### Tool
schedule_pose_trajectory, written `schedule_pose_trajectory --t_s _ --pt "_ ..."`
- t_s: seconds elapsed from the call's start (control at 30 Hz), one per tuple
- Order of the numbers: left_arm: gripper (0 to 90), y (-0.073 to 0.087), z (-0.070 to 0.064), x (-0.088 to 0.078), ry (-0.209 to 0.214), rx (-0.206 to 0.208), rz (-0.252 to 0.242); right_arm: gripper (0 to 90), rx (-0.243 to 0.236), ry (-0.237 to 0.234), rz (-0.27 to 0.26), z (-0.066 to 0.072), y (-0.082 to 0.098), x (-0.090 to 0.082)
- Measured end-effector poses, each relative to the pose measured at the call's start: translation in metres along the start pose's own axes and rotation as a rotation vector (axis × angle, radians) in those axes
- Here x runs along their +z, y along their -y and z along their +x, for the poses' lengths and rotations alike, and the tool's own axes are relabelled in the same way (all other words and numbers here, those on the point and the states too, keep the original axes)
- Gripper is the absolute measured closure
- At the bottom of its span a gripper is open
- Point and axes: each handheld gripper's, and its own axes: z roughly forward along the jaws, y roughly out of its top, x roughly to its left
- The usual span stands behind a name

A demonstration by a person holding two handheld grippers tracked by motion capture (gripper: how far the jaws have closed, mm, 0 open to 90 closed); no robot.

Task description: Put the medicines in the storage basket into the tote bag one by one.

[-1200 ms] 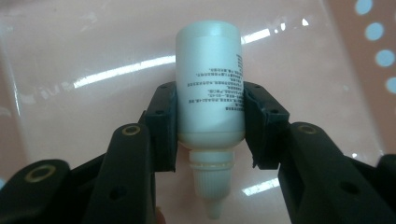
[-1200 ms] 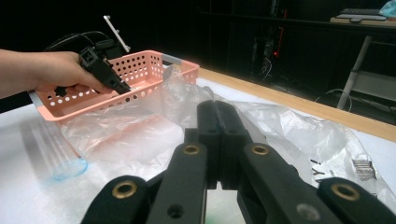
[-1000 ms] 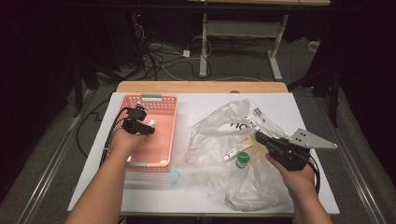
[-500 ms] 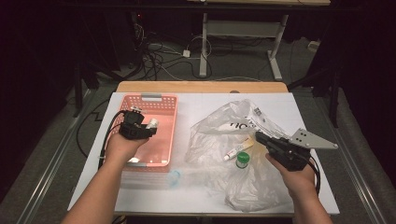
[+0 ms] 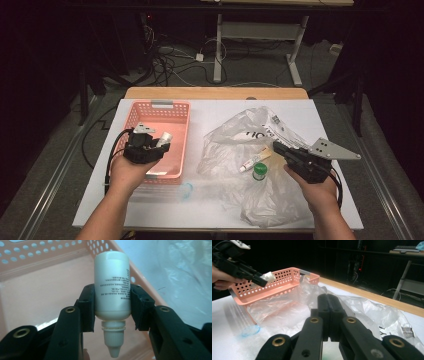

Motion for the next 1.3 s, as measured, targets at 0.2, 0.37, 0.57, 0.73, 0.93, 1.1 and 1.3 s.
schedule_pose_trajectory --t_s 0.2,0.37,0.57,0.73,0.93,1.1,1.3 --pt "58.3 0.012 -0.016 -0.012 0.035 0.018 -0.074 90.0 -0.001 -0.002 0.004 0.0 0.001 0.001" --pt "58.3 0.018 -0.032 -0.019 0.06 0.038 -0.117 90.0 0.001 -0.002 0.007 0.0 0.002 0.002" --pt "58.3 0.023 -0.054 -0.019 0.108 0.087 -0.124 90.0 0.003 -0.004 0.01 0.0 0.003 0.003" --pt "58.3 0.026 -0.07 -0.014 0.16 0.104 -0.111 90.0 0.001 -0.005 0.01 0.001 0.003 0.003" --pt "58.3 0.025 -0.091 -0.016 0.201 0.146 -0.115 90.0 0.001 0.0 0.008 0.0 0.002 0.002" --pt "58.3 0.022 -0.112 -0.019 0.247 0.191 -0.131 90.0 -0.004 -0.002 0.006 0.001 0.001 0.001" --pt "58.3 0.019 -0.136 -0.001 0.298 0.232 -0.092 90.0 -0.008 -0.004 0.008 0.001 0.002 0.002"
